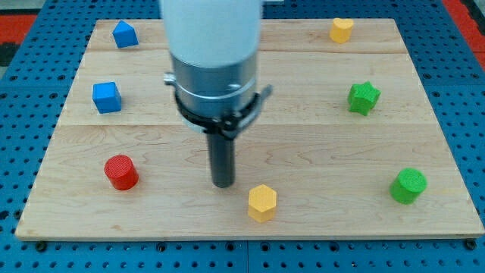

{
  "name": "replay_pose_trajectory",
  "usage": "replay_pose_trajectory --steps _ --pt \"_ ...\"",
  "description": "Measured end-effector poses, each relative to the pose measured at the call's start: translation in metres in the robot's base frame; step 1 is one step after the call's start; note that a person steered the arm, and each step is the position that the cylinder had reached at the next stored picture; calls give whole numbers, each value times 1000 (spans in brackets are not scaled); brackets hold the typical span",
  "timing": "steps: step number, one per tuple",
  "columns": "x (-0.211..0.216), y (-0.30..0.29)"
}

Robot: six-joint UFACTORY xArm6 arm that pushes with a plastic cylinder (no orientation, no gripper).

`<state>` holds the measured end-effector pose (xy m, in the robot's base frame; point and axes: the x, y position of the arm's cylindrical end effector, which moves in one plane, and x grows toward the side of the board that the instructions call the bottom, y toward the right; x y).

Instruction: Place the green star yellow hexagon and the red circle in a horizontal line

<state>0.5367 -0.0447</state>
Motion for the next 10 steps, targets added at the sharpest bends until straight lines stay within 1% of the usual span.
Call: replay_pose_trajectory --steps 1,2,4,5,6,7,8,9,10 --pt "0 -72" --pt "0 -82" --pt "0 -160" --pt "-21 -112" --pt "-53 -6" --pt "-47 106" --pt "13 141" --pt "70 136" --pt "62 77"
